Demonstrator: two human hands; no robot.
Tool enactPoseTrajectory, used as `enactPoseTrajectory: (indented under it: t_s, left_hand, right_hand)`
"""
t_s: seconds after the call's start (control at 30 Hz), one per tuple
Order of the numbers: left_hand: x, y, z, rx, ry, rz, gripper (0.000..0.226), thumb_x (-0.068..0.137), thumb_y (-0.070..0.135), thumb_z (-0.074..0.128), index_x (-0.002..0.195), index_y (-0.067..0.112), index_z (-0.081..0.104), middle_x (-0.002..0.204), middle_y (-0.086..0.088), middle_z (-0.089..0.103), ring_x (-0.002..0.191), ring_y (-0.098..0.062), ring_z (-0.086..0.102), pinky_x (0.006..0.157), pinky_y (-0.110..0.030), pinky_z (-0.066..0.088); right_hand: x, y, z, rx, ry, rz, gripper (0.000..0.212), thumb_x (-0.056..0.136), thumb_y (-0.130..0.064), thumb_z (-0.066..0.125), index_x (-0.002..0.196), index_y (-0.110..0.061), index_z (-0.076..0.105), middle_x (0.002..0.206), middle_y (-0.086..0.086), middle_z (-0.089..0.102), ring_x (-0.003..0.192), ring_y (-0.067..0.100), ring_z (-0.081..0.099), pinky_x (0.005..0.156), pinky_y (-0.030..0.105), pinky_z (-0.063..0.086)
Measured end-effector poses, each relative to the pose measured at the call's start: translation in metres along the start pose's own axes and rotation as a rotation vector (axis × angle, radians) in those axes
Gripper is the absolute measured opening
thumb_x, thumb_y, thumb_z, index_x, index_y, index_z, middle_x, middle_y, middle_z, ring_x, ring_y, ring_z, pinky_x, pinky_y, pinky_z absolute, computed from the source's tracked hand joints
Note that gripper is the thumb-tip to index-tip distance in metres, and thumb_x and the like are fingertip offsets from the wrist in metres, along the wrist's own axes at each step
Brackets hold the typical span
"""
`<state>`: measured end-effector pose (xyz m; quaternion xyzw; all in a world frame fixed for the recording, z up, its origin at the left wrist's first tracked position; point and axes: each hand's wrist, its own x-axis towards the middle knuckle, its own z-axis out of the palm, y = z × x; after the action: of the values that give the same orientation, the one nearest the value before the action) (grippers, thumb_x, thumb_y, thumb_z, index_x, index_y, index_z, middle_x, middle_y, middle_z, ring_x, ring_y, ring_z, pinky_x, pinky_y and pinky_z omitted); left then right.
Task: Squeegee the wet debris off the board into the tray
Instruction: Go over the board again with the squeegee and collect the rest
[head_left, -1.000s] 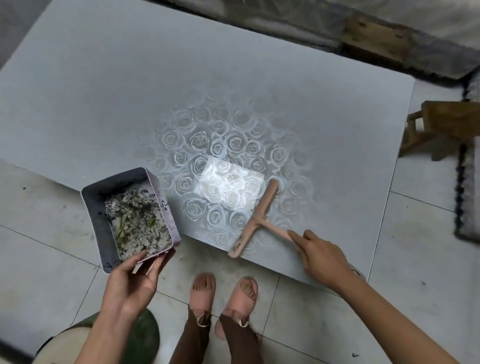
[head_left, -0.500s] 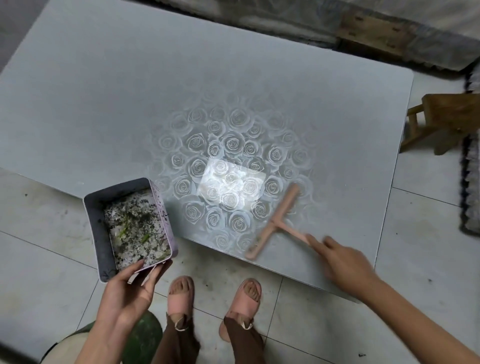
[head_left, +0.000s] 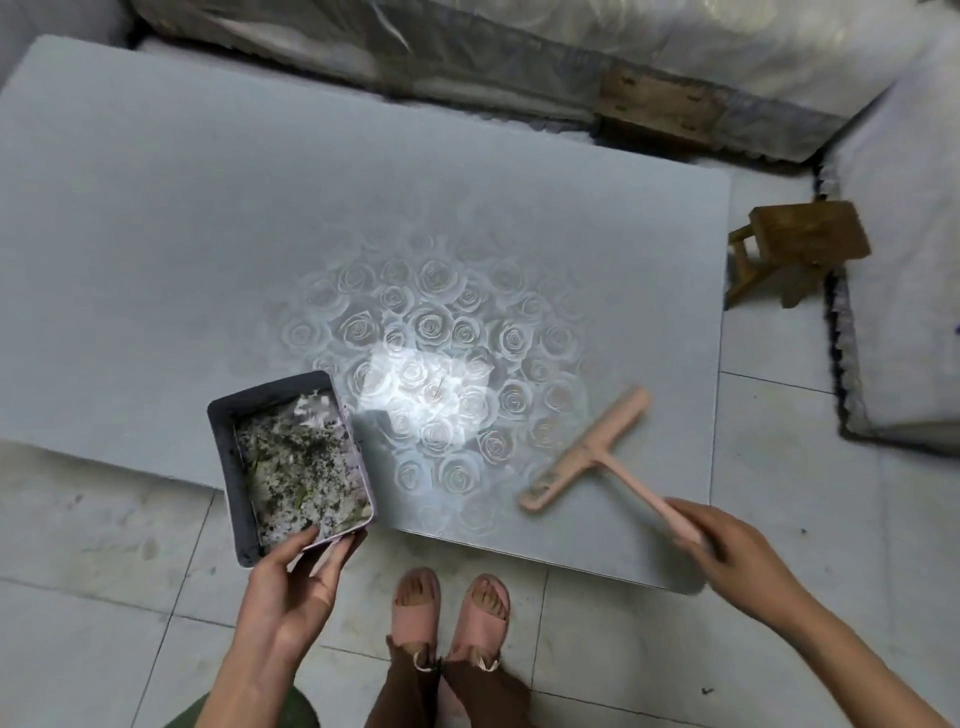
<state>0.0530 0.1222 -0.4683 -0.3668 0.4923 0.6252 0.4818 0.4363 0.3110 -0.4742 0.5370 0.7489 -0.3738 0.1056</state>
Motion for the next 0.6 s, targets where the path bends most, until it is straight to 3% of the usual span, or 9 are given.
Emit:
enactPoseTrajectory:
  t_s: [0.13,0.27,0.43,0.53,0.6]
  left_hand:
    - [0.009,-0.012,0.025,0.04,-0.028,-0.04,0.039,0.094,-0.001,0.041,0.132,-0.007,0.045,0.132,-0.03,0.05,0.111,-0.047,0.053,0.084,-0.04,0.052]
    - [0.018,-0.029,0.049,0.068,-0.052,-0.062,0.023,0.093,-0.001,0.042,0.112,-0.005,0.054,0.121,-0.026,0.057,0.111,-0.043,0.055,0.076,-0.039,0.056]
    - [0.021,-0.055,0.074,0.066,-0.054,-0.039,0.018,0.09,-0.003,0.043,0.098,-0.008,0.059,0.101,-0.028,0.067,0.098,-0.043,0.063,0.073,-0.039,0.058]
    - [0.018,-0.082,0.09,0.024,-0.032,0.006,0.018,0.091,-0.004,0.041,0.093,-0.007,0.059,0.089,-0.028,0.069,0.09,-0.041,0.065,0.071,-0.039,0.058]
    - [0.016,-0.102,0.098,-0.021,-0.018,0.01,0.018,0.091,-0.004,0.04,0.095,-0.008,0.057,0.091,-0.03,0.068,0.089,-0.041,0.064,0.068,-0.038,0.059]
  right_hand:
    - [-0.046,0.064,-0.021,0.0,0.054,0.205,0.032,0.09,-0.016,0.063,0.12,-0.027,0.062,0.094,-0.024,0.064,0.071,-0.004,0.057,0.066,0.021,0.043]
    - [-0.041,0.097,-0.022,-0.093,0.014,0.222,0.038,0.095,-0.025,0.054,0.132,-0.032,0.053,0.087,-0.013,0.06,0.079,0.004,0.057,0.067,0.02,0.041]
    - [0.045,0.073,-0.018,-0.26,0.001,0.0,0.047,0.099,-0.03,0.043,0.145,-0.039,0.034,0.088,-0.012,0.042,0.088,0.016,0.057,0.064,0.027,0.037]
    - [0.095,0.055,-0.028,-0.337,-0.061,-0.143,0.048,0.101,-0.033,0.036,0.147,-0.038,0.026,0.103,-0.005,0.048,0.094,0.019,0.057,0.068,0.031,0.042]
    - [0.107,0.06,-0.042,-0.38,-0.115,-0.233,0.048,0.101,-0.035,0.032,0.149,-0.039,0.023,0.111,-0.004,0.05,0.097,0.019,0.056,0.072,0.031,0.042]
